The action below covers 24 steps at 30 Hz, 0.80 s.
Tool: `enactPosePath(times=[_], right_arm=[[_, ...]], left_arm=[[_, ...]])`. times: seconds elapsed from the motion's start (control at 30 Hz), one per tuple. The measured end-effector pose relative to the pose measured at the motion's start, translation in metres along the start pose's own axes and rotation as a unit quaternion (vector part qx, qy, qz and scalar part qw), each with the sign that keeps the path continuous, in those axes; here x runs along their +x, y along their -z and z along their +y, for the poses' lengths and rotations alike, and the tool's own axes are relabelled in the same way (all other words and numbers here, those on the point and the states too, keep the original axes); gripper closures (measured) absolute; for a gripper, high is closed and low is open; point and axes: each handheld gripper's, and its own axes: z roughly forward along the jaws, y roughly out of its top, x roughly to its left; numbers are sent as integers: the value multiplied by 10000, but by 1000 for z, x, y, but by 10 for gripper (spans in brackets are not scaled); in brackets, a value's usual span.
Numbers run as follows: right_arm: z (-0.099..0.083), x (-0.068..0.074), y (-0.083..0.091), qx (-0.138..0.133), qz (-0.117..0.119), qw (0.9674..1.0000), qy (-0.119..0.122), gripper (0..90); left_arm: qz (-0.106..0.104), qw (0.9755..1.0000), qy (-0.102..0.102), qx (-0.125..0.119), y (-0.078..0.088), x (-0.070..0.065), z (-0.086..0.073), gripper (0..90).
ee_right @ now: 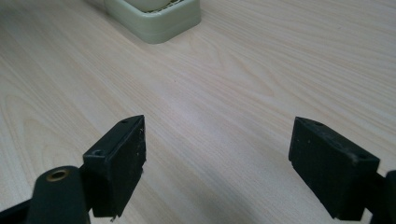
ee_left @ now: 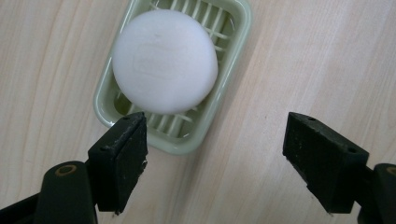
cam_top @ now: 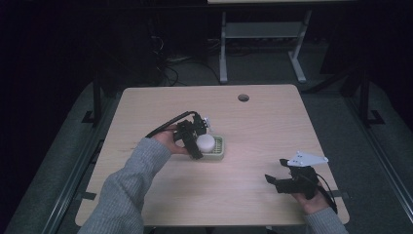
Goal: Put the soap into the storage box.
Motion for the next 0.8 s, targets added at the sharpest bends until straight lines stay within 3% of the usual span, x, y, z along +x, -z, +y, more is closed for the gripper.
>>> enactPosePath(times=[0.8], right_arm=[[0, 1, -2, 48, -25, 10000, -20, 179]], left_arm=[[-18, 10000, 32, -82, -1, -12, -25, 213]])
